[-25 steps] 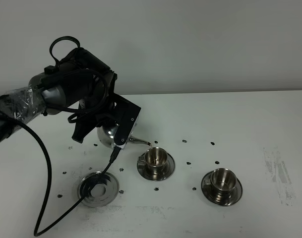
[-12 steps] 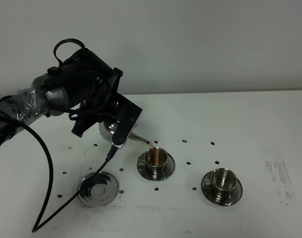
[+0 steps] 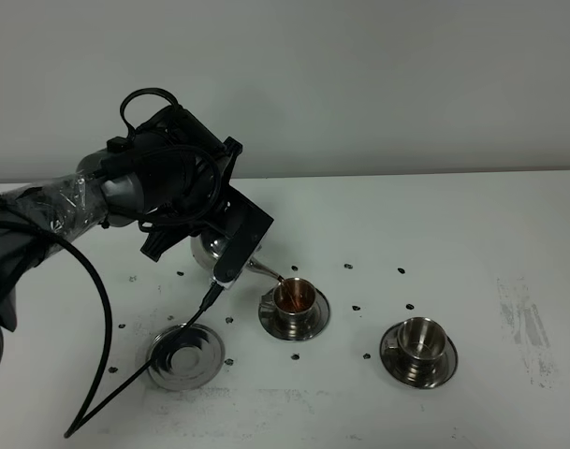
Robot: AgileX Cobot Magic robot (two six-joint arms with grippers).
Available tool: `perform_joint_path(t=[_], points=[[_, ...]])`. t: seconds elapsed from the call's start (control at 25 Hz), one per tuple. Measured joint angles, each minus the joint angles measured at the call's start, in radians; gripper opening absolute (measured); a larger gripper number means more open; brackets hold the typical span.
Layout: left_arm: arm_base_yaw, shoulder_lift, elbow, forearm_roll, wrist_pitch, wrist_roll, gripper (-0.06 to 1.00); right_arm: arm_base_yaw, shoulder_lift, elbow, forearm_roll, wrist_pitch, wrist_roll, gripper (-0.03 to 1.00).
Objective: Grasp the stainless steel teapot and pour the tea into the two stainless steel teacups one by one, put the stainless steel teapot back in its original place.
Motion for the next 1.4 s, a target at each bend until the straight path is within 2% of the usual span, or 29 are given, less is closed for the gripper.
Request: perform_joint_path(t=[1.4], points=[[-0.02,0.0,0.0,0.063,-0.047,0.071,0.21,0.0,0.0,0.0,0.0,0.0,0.0,0.24]])
